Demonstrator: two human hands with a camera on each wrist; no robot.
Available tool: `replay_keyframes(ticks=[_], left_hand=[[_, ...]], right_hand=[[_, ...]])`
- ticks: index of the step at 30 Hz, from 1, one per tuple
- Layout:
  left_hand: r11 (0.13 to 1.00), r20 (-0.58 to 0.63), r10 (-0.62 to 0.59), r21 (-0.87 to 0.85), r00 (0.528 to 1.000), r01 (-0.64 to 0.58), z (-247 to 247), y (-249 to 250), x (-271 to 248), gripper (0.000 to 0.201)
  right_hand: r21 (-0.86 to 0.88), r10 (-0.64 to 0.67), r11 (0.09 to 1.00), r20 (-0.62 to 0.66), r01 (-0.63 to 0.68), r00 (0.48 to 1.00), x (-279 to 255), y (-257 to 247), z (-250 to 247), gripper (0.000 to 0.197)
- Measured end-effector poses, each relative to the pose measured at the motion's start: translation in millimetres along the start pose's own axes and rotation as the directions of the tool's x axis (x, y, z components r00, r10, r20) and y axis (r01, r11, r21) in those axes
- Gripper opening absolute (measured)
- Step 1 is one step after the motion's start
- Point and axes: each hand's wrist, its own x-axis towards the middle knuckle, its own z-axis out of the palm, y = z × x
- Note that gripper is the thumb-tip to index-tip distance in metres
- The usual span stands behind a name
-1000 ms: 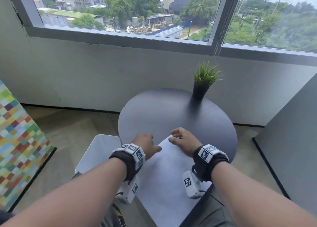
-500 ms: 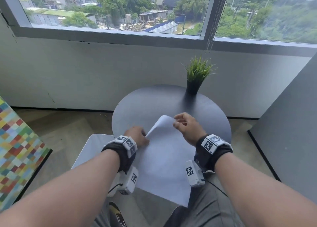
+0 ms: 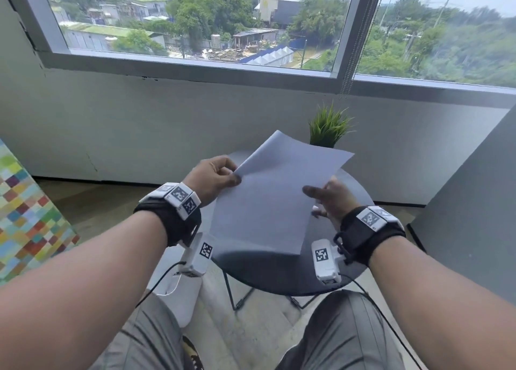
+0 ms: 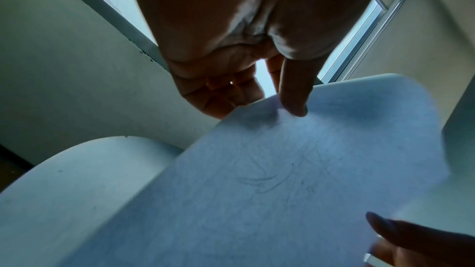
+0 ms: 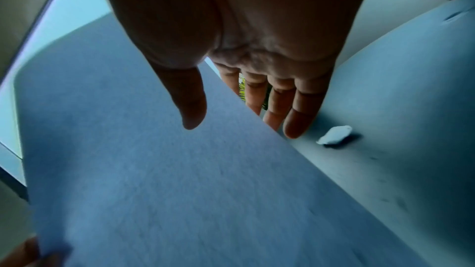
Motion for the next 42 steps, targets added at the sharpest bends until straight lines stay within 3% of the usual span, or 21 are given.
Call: replay_keyframes(ticks=[2, 6, 9, 11, 15, 21, 24, 27, 29, 32, 34, 36, 38, 40, 42], left_hand=[[0.999, -0.024, 0.036, -0.028, 0.999, -0.036, -7, 5, 1, 0.018], [0.996, -0.156, 0.056, -0.057, 0.986, -0.066, -18, 15, 4, 0.036], [0.993, -0.214, 0.024, -0.104, 0.977, -0.047, -20, 19, 2, 0.030], [0.993, -0.225, -0.040, -0.115, 0.973, 0.014, -13, 12, -1, 0.023], [0.981, -0.189, -0.191, -0.066, 0.963, 0.182, 3, -11, -9, 0.022], [0.924, -0.187, -0.373, 0.010, 0.909, 0.381, 10, -37, 1, 0.023], [0.890, -0.165, -0.427, 0.099, 0.889, 0.446, 15, -52, 5, 0.024], [0.847, -0.154, -0.446, 0.244, 0.881, 0.472, 21, -65, 5, 0.018], [0.818, -0.156, -0.439, 0.340, 0.885, 0.465, 23, -72, 5, 0.018], [0.761, -0.187, -0.408, 0.472, 0.894, 0.446, 19, -84, 1, 0.051], [0.746, -0.143, -0.334, 0.564, 0.932, 0.354, 14, -90, -2, 0.072], [0.697, -0.015, -0.278, 0.685, 0.960, 0.212, 8, -93, -8, 0.080], [0.574, 0.135, -0.291, 0.817, 0.947, 0.060, 2, -94, -15, 0.081], [0.462, 0.225, -0.350, 0.886, 0.909, -0.041, 0, -97, -19, 0.087], [0.439, 0.250, -0.363, 0.895, 0.898, -0.072, 4, -101, -22, 0.093]], right_hand=[[0.022, -0.049, 0.999, -0.003, 0.049, 0.999, 0, -21, -3, 0.020], [0.093, -0.253, 0.964, 0.030, 0.250, 0.967, -6, -58, -7, 0.012], [0.141, -0.326, 0.937, 0.033, 0.318, 0.945, -15, -68, -8, 0.009], [0.097, -0.293, 0.954, 0.072, 0.285, 0.954, -16, -54, -9, 0.008], [-0.149, -0.093, 0.982, 0.151, 0.116, 0.984, -8, -12, -14, 0.009], [-0.228, 0.019, 0.974, 0.014, -0.016, 1.000, 25, 4, -31, 0.009], [-0.466, 0.083, 0.881, -0.009, -0.078, 0.996, 50, 23, -36, 0.005], [-0.734, 0.131, 0.673, 0.002, -0.088, 0.991, 72, 47, -36, 0.024], [-0.833, 0.117, 0.551, 0.032, -0.038, 0.993, 80, 56, -32, 0.033], [-0.888, 0.086, 0.458, 0.076, 0.028, 0.993, 85, 62, -25, 0.028], [-0.914, 0.075, 0.402, 0.094, 0.056, 0.993, 86, 60, -22, 0.025], [-0.924, 0.088, 0.374, 0.120, 0.079, 0.989, 88, 57, -22, 0.025], [-0.916, 0.095, 0.391, 0.137, 0.090, 0.986, 88, 51, -23, 0.026], [-0.874, 0.093, 0.477, 0.152, 0.090, 0.984, 87, 43, -22, 0.027], [-0.808, 0.084, 0.581, 0.180, 0.098, 0.980, 81, 34, -13, 0.025]])
